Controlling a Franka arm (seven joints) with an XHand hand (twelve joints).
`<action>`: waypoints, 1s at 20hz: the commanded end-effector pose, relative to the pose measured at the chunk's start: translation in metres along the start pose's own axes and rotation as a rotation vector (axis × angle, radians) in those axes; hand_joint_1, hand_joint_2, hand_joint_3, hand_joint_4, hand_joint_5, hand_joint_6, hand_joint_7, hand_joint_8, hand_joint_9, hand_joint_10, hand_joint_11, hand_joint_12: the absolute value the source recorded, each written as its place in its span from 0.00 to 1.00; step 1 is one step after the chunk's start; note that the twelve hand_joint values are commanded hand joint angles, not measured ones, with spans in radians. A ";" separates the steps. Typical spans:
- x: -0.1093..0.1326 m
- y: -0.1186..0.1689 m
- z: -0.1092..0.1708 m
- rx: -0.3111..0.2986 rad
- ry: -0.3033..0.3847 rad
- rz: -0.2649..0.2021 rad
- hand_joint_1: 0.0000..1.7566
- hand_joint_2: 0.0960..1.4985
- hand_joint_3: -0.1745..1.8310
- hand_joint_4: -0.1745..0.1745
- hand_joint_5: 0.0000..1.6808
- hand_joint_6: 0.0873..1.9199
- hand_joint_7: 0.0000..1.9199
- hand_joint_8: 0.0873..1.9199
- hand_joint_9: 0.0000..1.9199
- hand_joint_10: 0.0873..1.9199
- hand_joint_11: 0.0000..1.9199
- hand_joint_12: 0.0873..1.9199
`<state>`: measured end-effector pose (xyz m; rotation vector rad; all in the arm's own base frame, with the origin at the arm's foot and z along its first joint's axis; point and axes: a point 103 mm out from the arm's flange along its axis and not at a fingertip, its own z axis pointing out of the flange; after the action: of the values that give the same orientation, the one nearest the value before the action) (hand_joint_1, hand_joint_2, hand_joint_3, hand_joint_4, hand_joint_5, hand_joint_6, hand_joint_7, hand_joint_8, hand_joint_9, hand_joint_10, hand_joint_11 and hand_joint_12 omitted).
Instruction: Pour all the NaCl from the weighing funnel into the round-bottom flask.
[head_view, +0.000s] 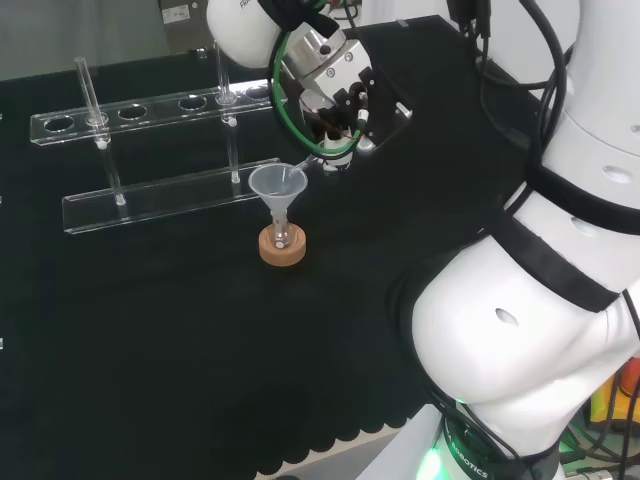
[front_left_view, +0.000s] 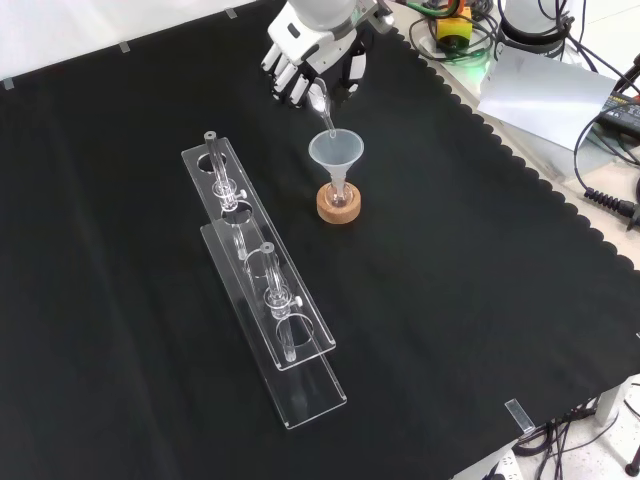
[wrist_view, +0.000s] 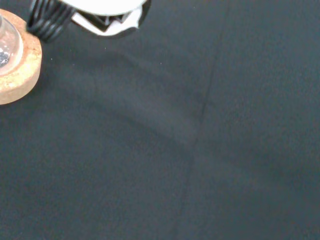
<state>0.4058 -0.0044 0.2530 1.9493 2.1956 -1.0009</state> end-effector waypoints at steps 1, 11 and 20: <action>0.002 0.002 -0.003 0.008 -0.023 -0.003 0.60 0.45 0.45 1.00 0.62 0.55 0.23 0.34 0.40 0.24 0.25 0.66; 0.005 0.003 -0.007 0.004 -0.070 -0.008 0.62 0.42 0.46 1.00 0.67 0.49 0.53 0.32 0.53 0.21 0.37 0.59; 0.008 0.003 -0.012 0.016 -0.119 -0.012 0.62 0.41 0.46 1.00 0.68 0.47 0.60 0.29 0.60 0.17 0.44 0.55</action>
<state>0.4107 0.0157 0.2621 1.8519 2.1931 -1.0252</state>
